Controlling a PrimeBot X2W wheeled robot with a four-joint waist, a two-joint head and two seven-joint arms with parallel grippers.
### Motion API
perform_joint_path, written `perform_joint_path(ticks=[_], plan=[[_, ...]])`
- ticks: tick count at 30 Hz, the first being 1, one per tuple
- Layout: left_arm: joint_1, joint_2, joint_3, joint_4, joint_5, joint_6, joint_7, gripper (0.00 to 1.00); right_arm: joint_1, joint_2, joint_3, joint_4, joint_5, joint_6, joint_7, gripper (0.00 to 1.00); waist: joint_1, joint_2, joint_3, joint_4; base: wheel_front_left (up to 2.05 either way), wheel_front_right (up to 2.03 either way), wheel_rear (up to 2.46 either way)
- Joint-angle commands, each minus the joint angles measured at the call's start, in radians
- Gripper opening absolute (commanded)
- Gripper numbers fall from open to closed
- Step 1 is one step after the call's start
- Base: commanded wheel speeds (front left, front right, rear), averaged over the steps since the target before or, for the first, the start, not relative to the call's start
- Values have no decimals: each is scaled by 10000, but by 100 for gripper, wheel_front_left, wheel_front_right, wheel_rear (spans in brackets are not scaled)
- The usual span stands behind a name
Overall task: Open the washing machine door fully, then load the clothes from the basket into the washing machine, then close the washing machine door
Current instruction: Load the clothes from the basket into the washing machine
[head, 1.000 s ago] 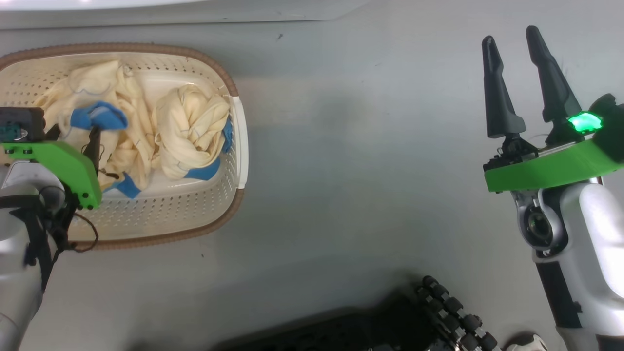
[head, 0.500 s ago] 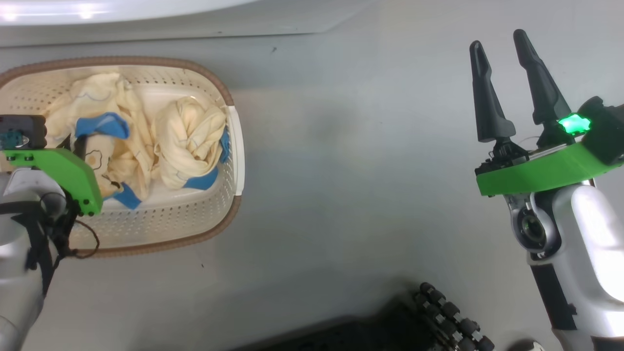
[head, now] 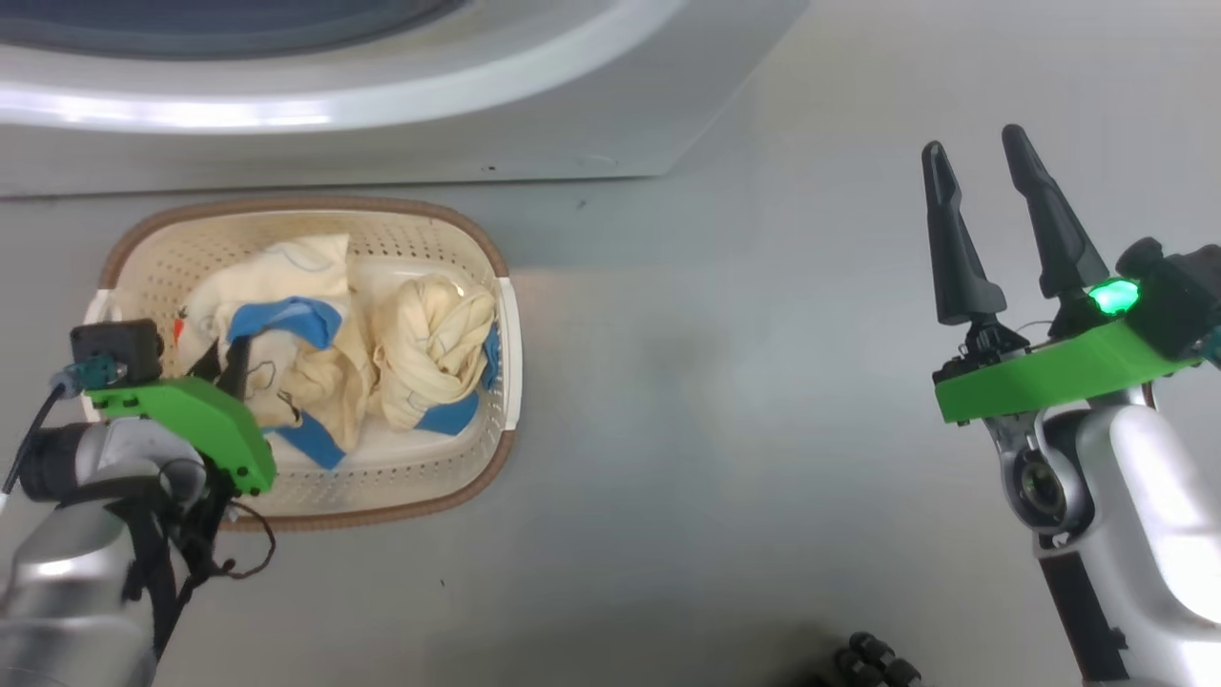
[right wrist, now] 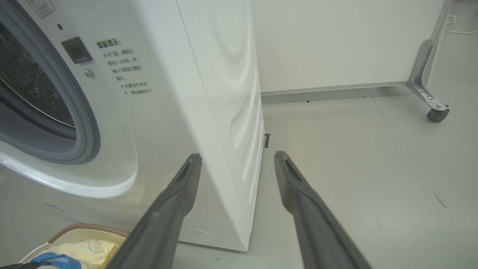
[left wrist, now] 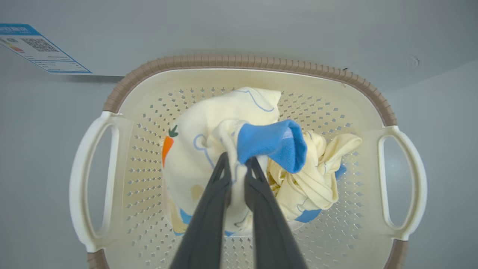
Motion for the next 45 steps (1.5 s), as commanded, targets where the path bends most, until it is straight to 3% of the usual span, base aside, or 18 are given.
perform_joint_path(ticks=[1, 10, 21, 32, 45], plan=[[117, 372, 390, -200, -62, 6, -138, 0, 281, -157, 64, -230, 79, 16, -65, 100, 0, -1, -489, 245, 0, 0, 0], [1068, 535, 2608, -1797, 1469, 6, -145, 0, 747, -319, -86, -51, 190, 16, -65, 100, 0, -1, -1659, 530, 0, 0, 0], [2971, 114, 5731, -4459, 4188, 6, -146, 0, 1348, -436, -335, 161, 287, 16, -65, 100, 0, -1, -2822, 761, 0, 0, 0], [4648, -434, 7747, -7208, 5728, 6, -146, 0, 1809, -432, -643, 219, 323, 16, -65, 100, 0, -1, -3522, 893, 0, 0, 0], [6707, -978, 8997, -9936, 6791, 6, -147, 0, 2431, -532, -956, 192, 361, 16, -65, 100, 0, -1, -4128, 961, 0, 0, 0]])
